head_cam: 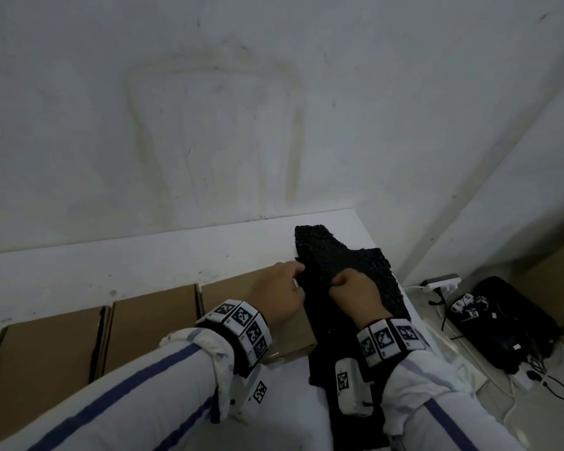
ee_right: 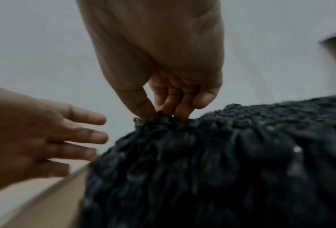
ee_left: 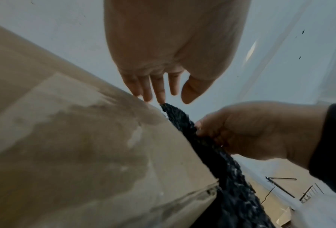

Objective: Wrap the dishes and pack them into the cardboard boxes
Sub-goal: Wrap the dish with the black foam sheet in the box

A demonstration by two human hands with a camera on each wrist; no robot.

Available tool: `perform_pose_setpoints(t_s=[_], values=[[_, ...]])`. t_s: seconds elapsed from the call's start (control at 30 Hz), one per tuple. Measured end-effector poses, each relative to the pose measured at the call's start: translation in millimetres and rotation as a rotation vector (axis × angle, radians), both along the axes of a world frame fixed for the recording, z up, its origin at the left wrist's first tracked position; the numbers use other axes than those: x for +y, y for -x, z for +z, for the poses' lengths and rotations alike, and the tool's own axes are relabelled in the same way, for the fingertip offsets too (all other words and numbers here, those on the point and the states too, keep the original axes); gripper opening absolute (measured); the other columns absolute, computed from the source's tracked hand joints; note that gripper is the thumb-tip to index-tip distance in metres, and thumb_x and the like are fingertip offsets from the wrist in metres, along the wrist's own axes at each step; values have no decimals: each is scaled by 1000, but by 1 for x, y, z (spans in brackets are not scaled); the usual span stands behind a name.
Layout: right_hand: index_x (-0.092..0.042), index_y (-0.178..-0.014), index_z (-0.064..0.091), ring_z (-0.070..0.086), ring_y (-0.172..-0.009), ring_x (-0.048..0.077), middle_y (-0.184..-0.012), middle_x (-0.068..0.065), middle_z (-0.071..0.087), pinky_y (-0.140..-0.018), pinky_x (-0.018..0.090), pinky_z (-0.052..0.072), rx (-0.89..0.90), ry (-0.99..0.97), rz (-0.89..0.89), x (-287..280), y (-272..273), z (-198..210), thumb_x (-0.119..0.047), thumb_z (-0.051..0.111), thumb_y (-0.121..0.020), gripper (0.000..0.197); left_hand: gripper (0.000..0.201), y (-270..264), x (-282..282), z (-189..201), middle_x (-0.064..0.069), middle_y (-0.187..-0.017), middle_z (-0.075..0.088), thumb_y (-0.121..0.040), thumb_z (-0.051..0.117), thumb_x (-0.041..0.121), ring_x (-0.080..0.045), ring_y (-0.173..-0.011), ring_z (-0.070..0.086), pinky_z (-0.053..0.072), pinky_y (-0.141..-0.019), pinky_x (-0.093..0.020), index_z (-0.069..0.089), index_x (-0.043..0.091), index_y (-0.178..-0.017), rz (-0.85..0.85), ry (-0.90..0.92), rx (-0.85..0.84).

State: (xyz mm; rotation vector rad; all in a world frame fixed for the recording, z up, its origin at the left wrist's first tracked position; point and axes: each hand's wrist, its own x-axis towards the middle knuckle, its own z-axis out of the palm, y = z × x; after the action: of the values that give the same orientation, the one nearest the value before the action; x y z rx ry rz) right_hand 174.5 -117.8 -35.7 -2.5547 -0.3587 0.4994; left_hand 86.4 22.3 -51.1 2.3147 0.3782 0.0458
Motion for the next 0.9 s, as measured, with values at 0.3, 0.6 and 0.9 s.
perform_pose_setpoints(t_s=[0.3, 0.6, 0.9], values=[[-12, -75, 65, 59, -70, 9, -74, 2, 63, -60, 13, 51, 207, -655, 179, 43, 50, 74, 4, 61, -81, 17, 33, 27, 18, 44, -6, -96, 60, -72, 67, 13, -20, -87, 59, 52, -79, -40, 52, 16, -101, 2, 457, -112], [-40, -110, 51, 61, -102, 21, -121, 1, 57, -86, 34, 53, 394, -462, 618, 134, 121, 91, -2, 64, -81, 49, 13, 125, 110, 77, -15, -97, 61, -85, 55, 2, -28, -89, 62, 52, -81, -43, 52, 12, -92, 577, 695, -356], [-24, -81, 59, 64, -90, 27, -91, 4, 66, -82, 44, 55, 164, -664, 434, 284, 256, 95, -7, 62, -78, 18, 20, 289, 214, 95, -9, -109, 52, -85, 68, 26, -13, -85, 57, 46, -63, -15, 62, 11, -97, 543, 456, -342]])
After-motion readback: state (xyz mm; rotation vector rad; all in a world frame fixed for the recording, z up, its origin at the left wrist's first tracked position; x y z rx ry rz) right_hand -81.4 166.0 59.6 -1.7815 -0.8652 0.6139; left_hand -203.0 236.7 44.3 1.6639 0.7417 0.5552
